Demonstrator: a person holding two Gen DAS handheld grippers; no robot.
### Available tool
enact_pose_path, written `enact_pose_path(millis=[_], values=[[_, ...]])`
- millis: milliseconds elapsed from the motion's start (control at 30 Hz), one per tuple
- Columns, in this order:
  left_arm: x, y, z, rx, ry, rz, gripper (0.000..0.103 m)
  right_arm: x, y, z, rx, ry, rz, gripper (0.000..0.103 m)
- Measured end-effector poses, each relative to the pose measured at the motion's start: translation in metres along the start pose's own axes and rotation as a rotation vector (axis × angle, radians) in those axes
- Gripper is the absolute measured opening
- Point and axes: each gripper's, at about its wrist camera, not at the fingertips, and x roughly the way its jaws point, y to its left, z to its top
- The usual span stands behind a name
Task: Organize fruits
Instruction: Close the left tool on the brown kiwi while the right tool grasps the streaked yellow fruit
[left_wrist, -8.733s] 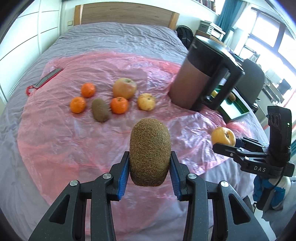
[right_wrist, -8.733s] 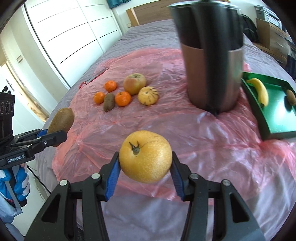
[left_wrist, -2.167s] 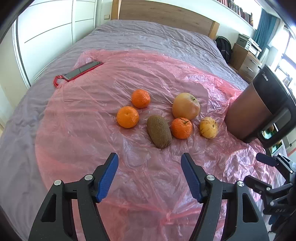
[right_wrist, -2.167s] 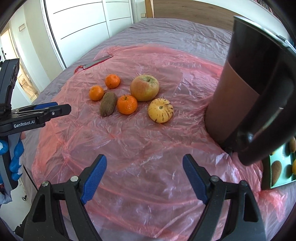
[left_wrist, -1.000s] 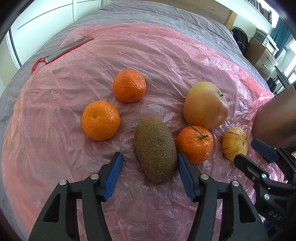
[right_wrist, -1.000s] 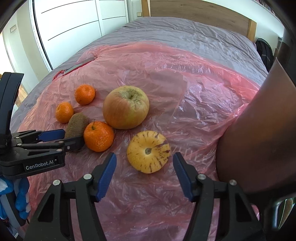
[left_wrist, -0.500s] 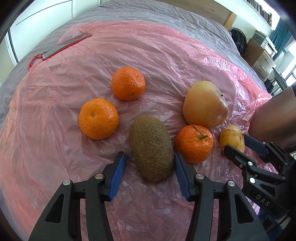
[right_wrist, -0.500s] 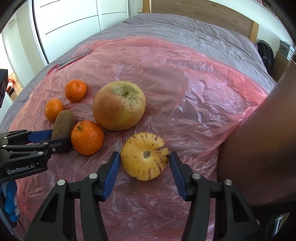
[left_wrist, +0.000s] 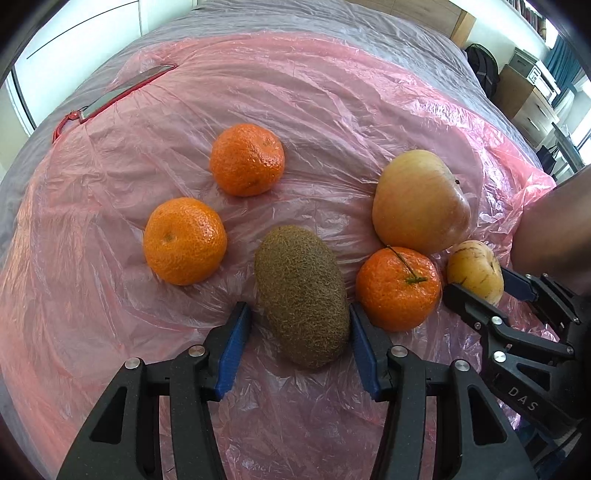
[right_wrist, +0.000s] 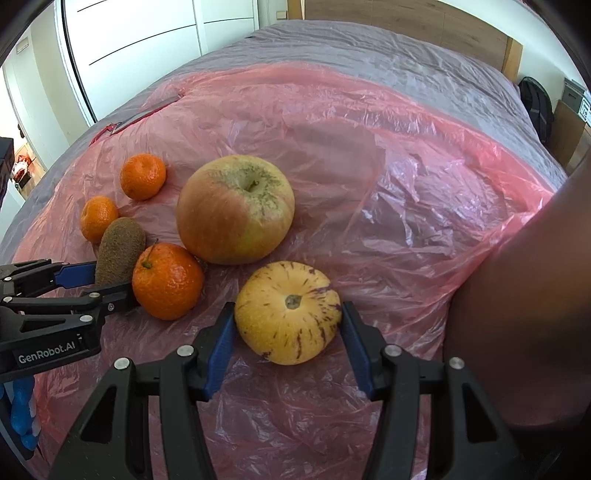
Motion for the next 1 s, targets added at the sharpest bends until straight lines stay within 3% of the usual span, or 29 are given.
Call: enact_pose_path(millis=[333, 500, 1000], values=[[0.006, -0.003, 0.003, 0.004, 0.005, 0.000, 0.047, 0.008, 0.000, 0.000, 0.021, 0.010, 0.001, 0.043], [0.001, 0.001, 0.002, 0.005, -0.005, -0.009, 0.037, 0.004, 0.002, 0.001, 0.014, 0.007, -0.007, 0.042], [-0.018, 0.022, -0.007, -0.069, -0.044, -0.121, 0.035, -0.015, 0.008, -0.006, 0.006, 0.005, 0.002, 0.042]])
